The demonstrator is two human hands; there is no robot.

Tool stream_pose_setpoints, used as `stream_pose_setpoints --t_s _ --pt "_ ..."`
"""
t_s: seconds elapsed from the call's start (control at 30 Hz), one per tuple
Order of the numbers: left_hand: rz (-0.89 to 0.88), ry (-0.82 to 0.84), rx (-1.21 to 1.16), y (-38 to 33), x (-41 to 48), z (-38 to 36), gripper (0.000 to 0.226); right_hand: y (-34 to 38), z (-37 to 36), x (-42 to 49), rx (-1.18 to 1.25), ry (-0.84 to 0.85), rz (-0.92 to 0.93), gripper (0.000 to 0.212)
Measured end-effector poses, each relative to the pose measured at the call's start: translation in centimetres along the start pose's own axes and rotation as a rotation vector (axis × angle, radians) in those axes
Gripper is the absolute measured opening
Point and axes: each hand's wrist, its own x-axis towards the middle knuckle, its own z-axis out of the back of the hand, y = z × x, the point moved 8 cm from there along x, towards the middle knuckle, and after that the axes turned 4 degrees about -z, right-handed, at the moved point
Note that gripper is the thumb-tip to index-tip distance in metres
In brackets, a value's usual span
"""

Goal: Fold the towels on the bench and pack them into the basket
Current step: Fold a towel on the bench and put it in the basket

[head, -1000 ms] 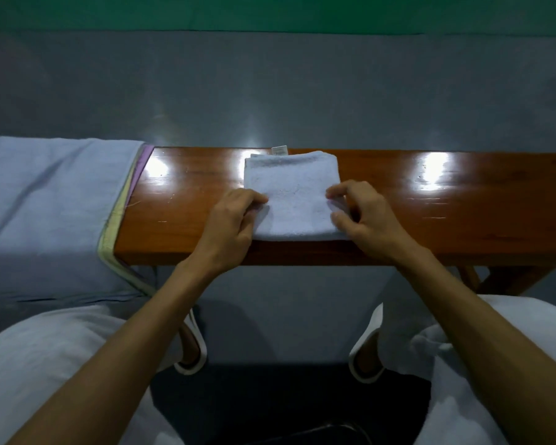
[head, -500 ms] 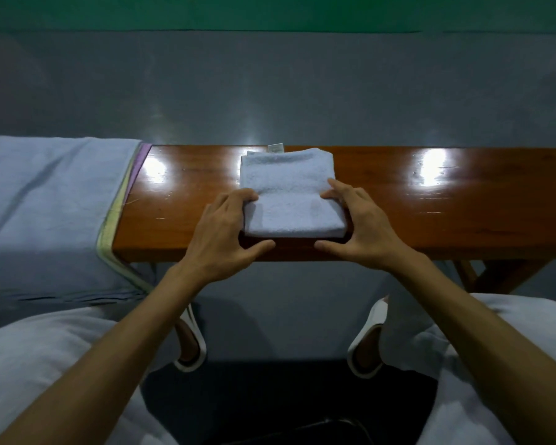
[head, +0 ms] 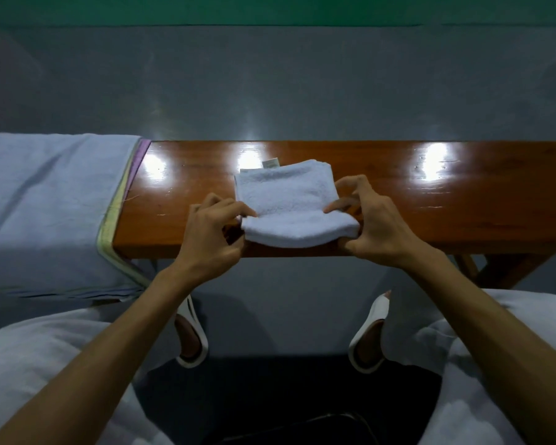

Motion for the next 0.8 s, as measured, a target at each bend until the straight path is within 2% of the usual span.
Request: stream_pose_setpoints --t_s 0.13,0.27,0.4,0.5,0.6,0.73,0.8 --pt "0.069 0.008 -0.115 0.8 0.2 -0.4 0.026 0.2 1.1 0.5 0.068 -0.015 -0.012 0.038" --pt "0.16 -0.08 -0.149 0.9 0.6 0.3 0.041 0.1 2.0 1.6 0.181 -0.016 -0.091 0.024" --pt "0.285 -0.092 -0.23 1.4 1.1 0.2 0.047 0.4 2.2 2.5 0.318 -0.019 -0.18 0.03" --pt "0.339 -0.088 -0.292 1.0 2.0 0.2 0.033 -0.2 2.1 3.1 0.353 -0.056 -0.293 0.029" --pt "0.418 -0.075 -0.245 1.2 2.8 0.0 0.018 -0.7 1.5 3.7 0.325 -0.091 -0.377 0.03" --pt "0.519 -0.124 -0.144 2.4 3.3 0.3 0.03 -1.5 0.4 4.5 0.287 -0.175 -0.497 0.042" --pt "0.533 -0.122 -0.118 2.7 3.5 0.3 0.033 -2.1 0.4 5.0 0.194 -0.237 -0.524 0.048"
